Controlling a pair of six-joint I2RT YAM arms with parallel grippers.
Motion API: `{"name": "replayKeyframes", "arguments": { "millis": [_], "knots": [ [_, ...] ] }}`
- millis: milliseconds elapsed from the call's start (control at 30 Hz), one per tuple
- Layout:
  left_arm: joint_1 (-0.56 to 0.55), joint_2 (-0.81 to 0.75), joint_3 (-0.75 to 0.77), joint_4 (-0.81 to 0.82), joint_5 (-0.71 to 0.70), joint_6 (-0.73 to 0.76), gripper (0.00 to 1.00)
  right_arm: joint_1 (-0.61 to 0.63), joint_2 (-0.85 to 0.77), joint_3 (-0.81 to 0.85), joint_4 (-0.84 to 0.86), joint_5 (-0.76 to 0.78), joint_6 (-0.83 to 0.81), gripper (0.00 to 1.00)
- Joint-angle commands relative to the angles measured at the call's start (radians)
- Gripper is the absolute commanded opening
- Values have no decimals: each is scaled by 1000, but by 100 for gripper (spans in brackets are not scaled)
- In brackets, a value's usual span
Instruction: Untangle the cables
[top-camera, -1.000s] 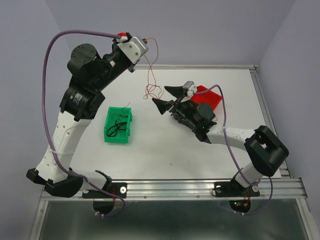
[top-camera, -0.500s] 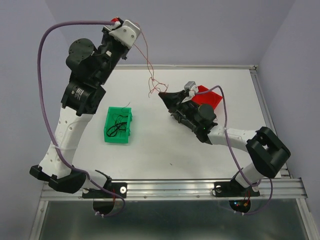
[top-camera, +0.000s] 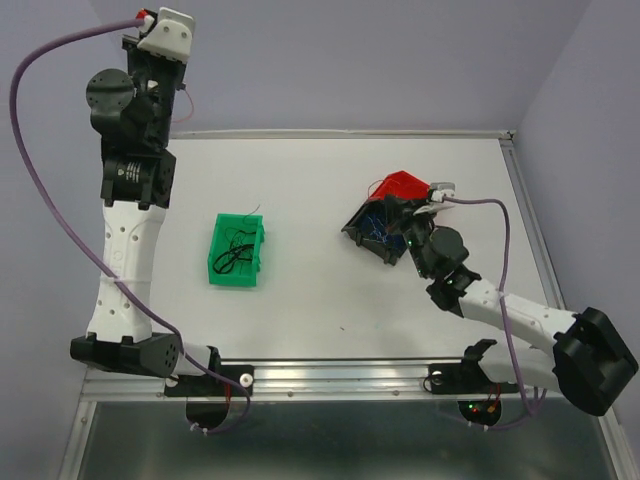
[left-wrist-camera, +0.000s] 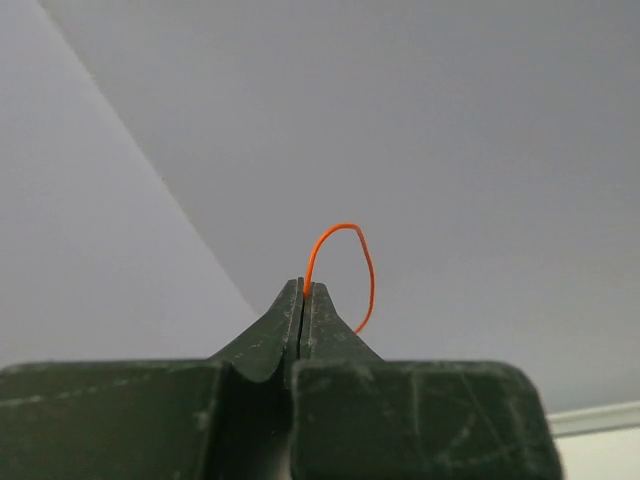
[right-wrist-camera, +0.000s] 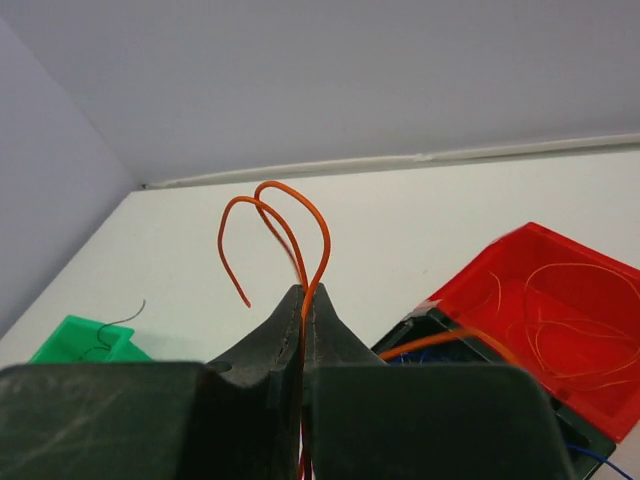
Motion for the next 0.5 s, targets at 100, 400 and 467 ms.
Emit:
{"name": "replayKeyframes", "arguments": {
  "millis": [100,400,467],
  "knots": [
    [-9,-41,-165,64,287,-115,0,-144,196,366,-559,-82,96,0],
    [-44,-90,-446,164,448,-149,0,-313,349,523,-658,-231,120,0],
    [-53,-95,-489,185,473,-155,0,-331,379,534,-659,-257,106,1]
  ]
}}
